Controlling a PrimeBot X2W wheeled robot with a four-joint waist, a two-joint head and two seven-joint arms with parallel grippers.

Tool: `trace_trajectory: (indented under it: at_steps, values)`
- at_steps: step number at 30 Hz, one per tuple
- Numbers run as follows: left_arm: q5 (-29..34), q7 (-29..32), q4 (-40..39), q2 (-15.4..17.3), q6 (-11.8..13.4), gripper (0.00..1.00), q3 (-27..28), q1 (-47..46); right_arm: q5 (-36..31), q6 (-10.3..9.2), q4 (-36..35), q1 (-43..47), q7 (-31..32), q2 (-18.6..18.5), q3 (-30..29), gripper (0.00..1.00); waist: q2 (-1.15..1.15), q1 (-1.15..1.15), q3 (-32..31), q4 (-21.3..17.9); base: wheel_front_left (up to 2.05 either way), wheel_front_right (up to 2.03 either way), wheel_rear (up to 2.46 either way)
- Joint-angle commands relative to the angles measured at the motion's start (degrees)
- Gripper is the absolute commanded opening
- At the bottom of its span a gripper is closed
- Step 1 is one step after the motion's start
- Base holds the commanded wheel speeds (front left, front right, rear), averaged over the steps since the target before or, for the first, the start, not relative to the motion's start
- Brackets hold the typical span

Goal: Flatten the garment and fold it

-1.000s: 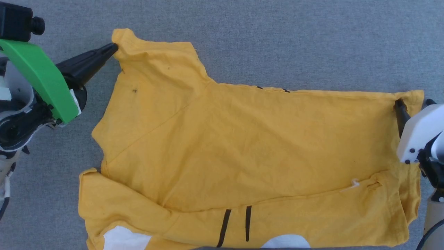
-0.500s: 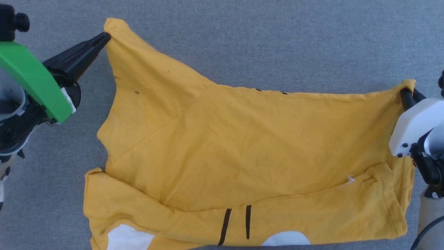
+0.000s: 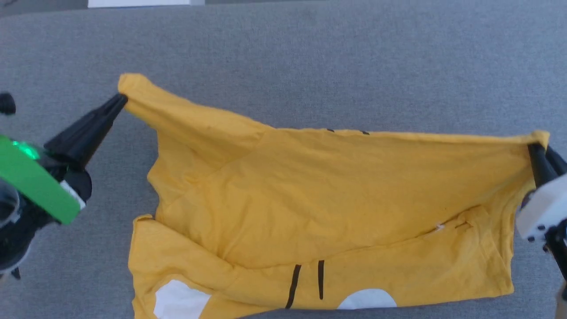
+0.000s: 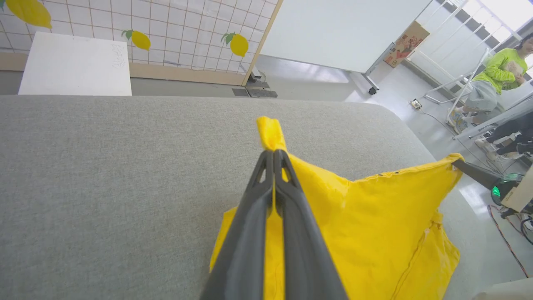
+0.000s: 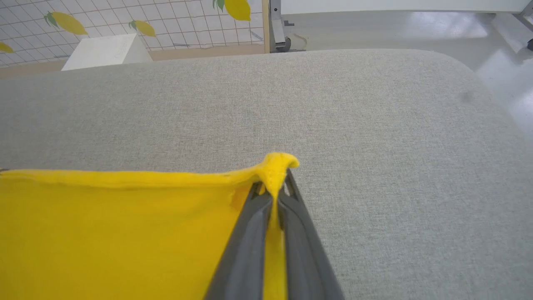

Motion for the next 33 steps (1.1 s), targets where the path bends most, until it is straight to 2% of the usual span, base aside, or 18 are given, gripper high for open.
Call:
trace_trajectory:
  at_steps: [1, 9, 19, 28, 33]
  values:
    - [-0.6, -1.7, -1.0, 1.1, -0.2, 0.0, 0.2, 2.1, 0.9, -0.1, -0.6, 1.7, -0.5, 0.1, -0.6, 0.0, 0.0, 0.0, -1.7, 0.7, 0.0, 0.0, 0.0]
    - [-3.6, -9.0, -7.2, 5.1, -0.2, 0.0, -0.1, 11.4, 5.7, -0.1, -1.2, 8.7, -0.8, 0.3, -2.8, 0.0, 0.0, 0.0, -5.1, 0.9, 0.0, 0.0, 0.0]
    - [-6.1, -11.8, -10.5, 8.4, -0.2, 0.0, 1.3, 23.9, 12.5, -0.1, -2.3, 18.0, 3.1, 0.4, -5.2, 0.0, 0.0, 0.0, -9.8, 1.2, 0.0, 0.0, 0.0]
    - [-5.6, -11.9, -11.3, 6.6, -0.2, 0.0, 4.5, 35.0, 15.3, -0.1, -2.3, 24.3, 8.2, 0.4, -7.2, 0.0, 0.0, 0.0, -12.3, 1.9, 0.0, 0.0, 0.0]
    - [-3.7, -11.6, -9.4, 4.4, 0.1, 0.0, 2.1, 38.9, 15.2, -0.1, -1.4, 25.3, 8.6, 0.4, -5.9, 0.0, 0.0, 0.0, -12.2, 2.5, 0.0, 0.0, 0.0]
